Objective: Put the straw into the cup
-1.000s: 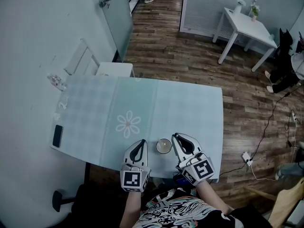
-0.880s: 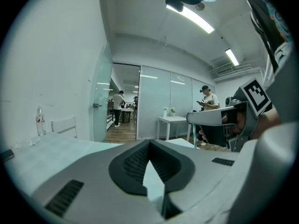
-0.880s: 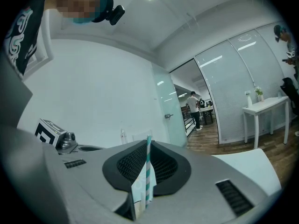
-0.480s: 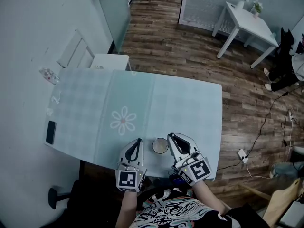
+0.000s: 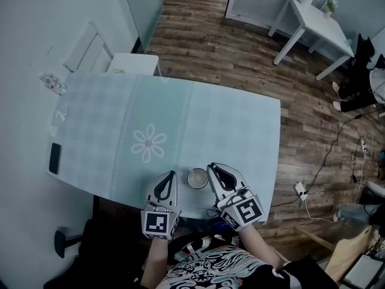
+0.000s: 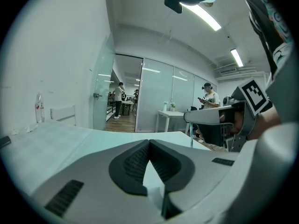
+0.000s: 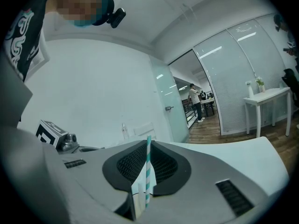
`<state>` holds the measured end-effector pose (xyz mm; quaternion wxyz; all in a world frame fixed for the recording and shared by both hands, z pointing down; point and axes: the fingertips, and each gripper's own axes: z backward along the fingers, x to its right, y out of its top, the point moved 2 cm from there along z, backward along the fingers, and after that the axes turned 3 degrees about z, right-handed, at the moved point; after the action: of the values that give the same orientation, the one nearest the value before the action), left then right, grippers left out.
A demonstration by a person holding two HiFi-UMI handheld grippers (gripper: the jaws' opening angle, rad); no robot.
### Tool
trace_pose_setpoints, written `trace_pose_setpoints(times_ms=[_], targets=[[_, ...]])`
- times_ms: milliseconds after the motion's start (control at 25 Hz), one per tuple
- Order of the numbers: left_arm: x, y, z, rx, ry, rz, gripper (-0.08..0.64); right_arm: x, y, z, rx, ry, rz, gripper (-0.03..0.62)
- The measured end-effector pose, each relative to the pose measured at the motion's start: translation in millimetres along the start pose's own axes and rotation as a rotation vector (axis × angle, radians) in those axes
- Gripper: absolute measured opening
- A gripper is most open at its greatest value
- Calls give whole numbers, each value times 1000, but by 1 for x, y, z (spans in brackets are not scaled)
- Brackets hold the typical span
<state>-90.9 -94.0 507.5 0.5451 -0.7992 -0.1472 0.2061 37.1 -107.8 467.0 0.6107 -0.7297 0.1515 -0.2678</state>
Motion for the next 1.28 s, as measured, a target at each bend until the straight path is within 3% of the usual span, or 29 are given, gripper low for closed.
trace_pose_setpoints(times_ms=[1280], targets=[[-13, -33, -15, -82, 53, 59, 12, 8, -44, -25, -120, 85, -34, 41]])
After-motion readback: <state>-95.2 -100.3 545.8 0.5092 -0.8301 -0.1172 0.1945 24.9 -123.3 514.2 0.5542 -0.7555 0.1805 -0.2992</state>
